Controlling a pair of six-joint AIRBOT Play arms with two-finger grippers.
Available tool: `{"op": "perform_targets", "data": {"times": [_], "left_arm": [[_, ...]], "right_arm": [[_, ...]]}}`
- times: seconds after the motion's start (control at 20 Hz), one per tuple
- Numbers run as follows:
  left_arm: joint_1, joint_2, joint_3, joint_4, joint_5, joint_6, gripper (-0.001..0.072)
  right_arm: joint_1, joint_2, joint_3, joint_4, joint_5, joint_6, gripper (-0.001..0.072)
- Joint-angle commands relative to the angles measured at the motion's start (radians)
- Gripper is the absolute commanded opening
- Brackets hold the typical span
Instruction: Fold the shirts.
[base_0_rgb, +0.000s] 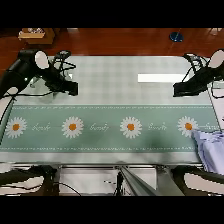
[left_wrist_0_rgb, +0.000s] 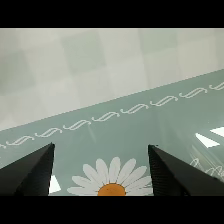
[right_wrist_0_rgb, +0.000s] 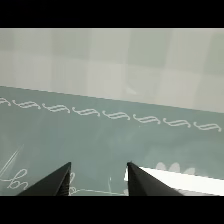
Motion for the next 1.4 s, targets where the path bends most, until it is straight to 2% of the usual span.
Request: {"op": "perform_targets", "data": {"times": [0.0,1.05,1.15,1.35], "left_arm": [[0.0,-0.001,0.001,0.0,0.0,0.0,0.0687],[-0.001,-0.011,0.001,0.0,0.002,0.0,0.0686],[0.002,-0.015,0.003,0.038,0.118,0.035,0.069],[0.06,-0.016,0.132,0.35,0.336,0.039,0.0701]], "right_arm": [[0.0,0.0,0.0,0.0,0.0,0.0,0.0427],[0.001,0.0,0.0,0.0,-0.007,0.0,0.0427],[0.001,0.0,0.0,0.0,-0.051,0.0,0.0426],[0.001,0.0,0.0,-0.002,-0.087,-0.001,0.0426]]}}
